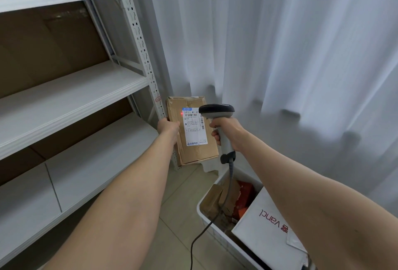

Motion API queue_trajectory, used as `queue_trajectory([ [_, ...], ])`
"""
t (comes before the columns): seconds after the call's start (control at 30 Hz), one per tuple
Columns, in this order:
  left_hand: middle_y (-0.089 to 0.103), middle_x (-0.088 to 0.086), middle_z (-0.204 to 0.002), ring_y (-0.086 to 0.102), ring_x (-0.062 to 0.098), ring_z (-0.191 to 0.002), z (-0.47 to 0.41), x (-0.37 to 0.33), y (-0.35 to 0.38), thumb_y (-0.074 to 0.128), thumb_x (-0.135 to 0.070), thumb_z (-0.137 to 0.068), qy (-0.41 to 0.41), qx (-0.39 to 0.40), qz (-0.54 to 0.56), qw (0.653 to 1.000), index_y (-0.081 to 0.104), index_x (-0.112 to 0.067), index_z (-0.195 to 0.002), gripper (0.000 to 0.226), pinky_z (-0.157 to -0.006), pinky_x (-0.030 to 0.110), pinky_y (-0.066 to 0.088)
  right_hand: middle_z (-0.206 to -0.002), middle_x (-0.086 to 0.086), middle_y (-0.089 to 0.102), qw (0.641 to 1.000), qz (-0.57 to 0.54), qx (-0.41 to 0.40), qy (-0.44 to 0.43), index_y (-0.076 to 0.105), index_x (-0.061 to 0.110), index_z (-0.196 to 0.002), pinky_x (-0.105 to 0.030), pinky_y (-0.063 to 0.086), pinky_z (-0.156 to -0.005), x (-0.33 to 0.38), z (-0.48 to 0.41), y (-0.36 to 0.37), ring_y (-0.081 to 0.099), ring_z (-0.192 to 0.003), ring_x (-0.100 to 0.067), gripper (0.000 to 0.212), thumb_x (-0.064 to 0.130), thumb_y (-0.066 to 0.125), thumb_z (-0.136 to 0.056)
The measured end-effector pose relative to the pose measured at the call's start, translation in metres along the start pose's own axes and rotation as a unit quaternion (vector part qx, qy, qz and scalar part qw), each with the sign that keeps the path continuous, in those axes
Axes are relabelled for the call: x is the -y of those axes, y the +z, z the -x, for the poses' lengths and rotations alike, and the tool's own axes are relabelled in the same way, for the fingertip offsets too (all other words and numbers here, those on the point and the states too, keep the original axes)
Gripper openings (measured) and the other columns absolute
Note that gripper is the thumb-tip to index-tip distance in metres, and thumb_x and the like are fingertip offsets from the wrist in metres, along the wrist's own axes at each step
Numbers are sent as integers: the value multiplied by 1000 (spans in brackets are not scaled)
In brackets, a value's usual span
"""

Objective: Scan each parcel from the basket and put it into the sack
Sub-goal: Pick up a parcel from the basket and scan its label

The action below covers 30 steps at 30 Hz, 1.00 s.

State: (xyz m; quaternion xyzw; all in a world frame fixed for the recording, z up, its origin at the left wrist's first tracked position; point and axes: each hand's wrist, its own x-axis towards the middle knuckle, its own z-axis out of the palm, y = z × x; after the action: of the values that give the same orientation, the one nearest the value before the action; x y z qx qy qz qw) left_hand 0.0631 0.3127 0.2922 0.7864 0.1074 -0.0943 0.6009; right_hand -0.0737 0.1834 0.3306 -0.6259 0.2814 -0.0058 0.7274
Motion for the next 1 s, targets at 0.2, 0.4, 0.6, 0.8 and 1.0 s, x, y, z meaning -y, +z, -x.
queue_trajectory([
  [0.2, 66, 11, -113, 64, 29, -101, -7, 1, -10, 59, -7, -91, 3, -10, -3, 1000, 62, -8, -113, 22, -89, 41, 54, -63, -6, 55, 1000, 16, 8, 11, 57, 8, -95, -25, 46, -53, 4, 1, 10, 50, -53, -14, 9, 9, 58, -86],
  [0.4, 64, 9, -113, 62, 28, -104, -15, 3, -26, 58, -6, -91, 4, -12, -2, 1000, 59, -8, -114, 23, -85, 36, 53, -63, -6, 55, 999, 22, 12, 25, 57, 8, -95, -23, 46, -51, 6, -2, 31, 50, -52, -14, 9, 10, 57, -86],
  [0.6, 64, 11, -114, 62, 28, -101, -25, 6, -50, 56, -5, -92, 0, -11, 6, 1000, 59, -7, -115, 24, -80, 36, 52, -65, -9, 59, 1000, -13, 12, 19, 57, 5, -99, -25, 47, -49, 1, -12, 55, 52, -49, -14, 13, 8, 60, -87],
  [0.8, 62, 8, -119, 61, 27, -103, -37, 19, -92, 49, -21, -96, 2, -22, -22, 1000, 52, -15, -131, 35, -91, 43, 52, -74, -10, 56, 995, -62, -67, 28, 58, 2, -99, -29, 48, -53, -21, -29, 83, 53, -59, -19, 16, 1, 62, -84],
  [1.0, 62, 12, -114, 61, 29, -101, -33, 46, -151, 40, -30, -98, -23, -67, -13, 997, 56, -9, -120, 34, -92, 42, 51, -106, -12, 57, 994, 9, -76, 72, 51, 8, -120, -47, 50, -95, -55, -23, 122, 56, -104, -32, 42, 12, 72, -83],
])
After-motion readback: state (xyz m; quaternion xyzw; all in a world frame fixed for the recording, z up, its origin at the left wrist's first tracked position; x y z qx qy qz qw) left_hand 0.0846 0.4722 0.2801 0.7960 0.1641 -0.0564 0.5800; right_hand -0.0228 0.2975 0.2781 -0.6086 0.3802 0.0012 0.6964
